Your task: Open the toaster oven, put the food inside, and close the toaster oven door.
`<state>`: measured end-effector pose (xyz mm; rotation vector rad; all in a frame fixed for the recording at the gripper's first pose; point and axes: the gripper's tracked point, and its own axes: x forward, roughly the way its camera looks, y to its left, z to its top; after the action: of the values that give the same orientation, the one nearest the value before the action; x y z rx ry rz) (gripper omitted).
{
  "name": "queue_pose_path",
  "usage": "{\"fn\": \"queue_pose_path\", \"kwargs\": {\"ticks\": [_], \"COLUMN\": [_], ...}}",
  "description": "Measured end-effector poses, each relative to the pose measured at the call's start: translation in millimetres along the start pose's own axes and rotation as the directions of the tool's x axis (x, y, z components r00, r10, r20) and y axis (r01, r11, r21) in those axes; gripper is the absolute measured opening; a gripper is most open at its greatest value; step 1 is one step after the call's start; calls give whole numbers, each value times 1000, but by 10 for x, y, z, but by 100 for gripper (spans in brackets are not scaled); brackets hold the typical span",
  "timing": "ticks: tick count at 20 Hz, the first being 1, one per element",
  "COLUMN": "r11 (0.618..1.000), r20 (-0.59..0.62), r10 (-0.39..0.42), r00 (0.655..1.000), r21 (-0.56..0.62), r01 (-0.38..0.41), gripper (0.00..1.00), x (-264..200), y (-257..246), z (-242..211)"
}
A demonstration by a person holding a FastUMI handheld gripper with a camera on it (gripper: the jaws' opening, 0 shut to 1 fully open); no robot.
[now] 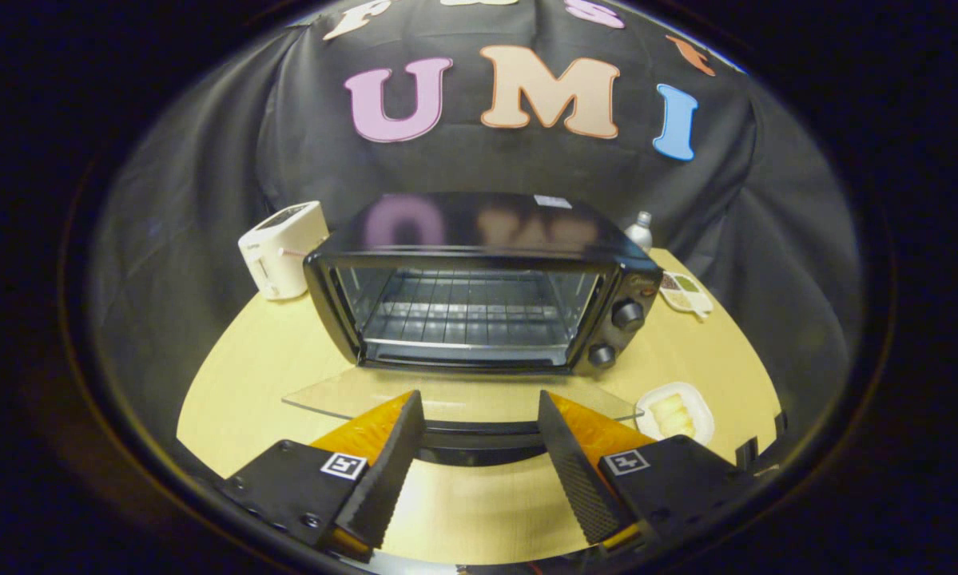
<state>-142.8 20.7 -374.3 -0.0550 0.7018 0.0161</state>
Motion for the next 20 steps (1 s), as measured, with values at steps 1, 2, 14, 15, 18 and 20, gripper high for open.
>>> {"fn": "queue_pose_path", "kwargs": {"ticks": [1,2,14,15,18,20], "r11": [1000,1000,999,999,999,998], "r20": [-20,-39,-184,-199,-218,-220], "r10": [2,4,28,29,39,41], "r00": [1000,999,982,979,975,975], "r21": [-3,-5,32,31,44,56], "r01": [-2,-4,-22,-23,-30,-30], "gripper": [94,94,92,92,92,92], "x": [20,34,435,451,459,462], "y": [8,11,106,109,107,108], "z": [-89,-165,-700,-770,-880,-882]}}
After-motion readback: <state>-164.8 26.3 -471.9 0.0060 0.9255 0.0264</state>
